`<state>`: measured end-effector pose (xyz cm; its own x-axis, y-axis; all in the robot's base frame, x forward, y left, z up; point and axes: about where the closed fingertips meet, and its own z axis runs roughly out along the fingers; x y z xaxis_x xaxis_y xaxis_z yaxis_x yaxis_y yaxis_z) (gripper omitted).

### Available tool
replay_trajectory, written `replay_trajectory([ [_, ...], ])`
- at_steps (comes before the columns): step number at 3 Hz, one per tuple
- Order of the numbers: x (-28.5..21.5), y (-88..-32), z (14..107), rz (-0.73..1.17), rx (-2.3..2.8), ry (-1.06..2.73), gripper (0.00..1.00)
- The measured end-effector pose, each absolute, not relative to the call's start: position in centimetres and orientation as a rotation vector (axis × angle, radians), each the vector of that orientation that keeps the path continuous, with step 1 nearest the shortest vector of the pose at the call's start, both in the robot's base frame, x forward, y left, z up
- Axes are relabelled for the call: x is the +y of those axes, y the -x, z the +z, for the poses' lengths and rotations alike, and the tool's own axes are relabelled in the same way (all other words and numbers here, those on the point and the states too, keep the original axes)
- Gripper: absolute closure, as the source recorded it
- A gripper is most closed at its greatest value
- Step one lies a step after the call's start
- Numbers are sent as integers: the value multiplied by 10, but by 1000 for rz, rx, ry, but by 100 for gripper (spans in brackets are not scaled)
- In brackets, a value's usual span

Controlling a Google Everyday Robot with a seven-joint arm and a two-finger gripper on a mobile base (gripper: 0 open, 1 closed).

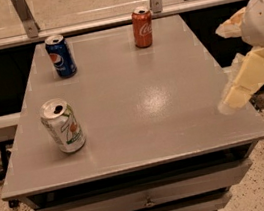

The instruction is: Pick 7up can

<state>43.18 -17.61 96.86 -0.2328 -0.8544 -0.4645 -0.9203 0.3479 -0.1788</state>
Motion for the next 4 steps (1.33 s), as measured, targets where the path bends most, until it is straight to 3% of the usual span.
replay_trajectory([
  [2,-75,-440,910,633,1860,1383,0],
  [3,-38,-431,931,723,1770,1383,0],
  [4,-38,-431,931,723,1771,1383,0],
])
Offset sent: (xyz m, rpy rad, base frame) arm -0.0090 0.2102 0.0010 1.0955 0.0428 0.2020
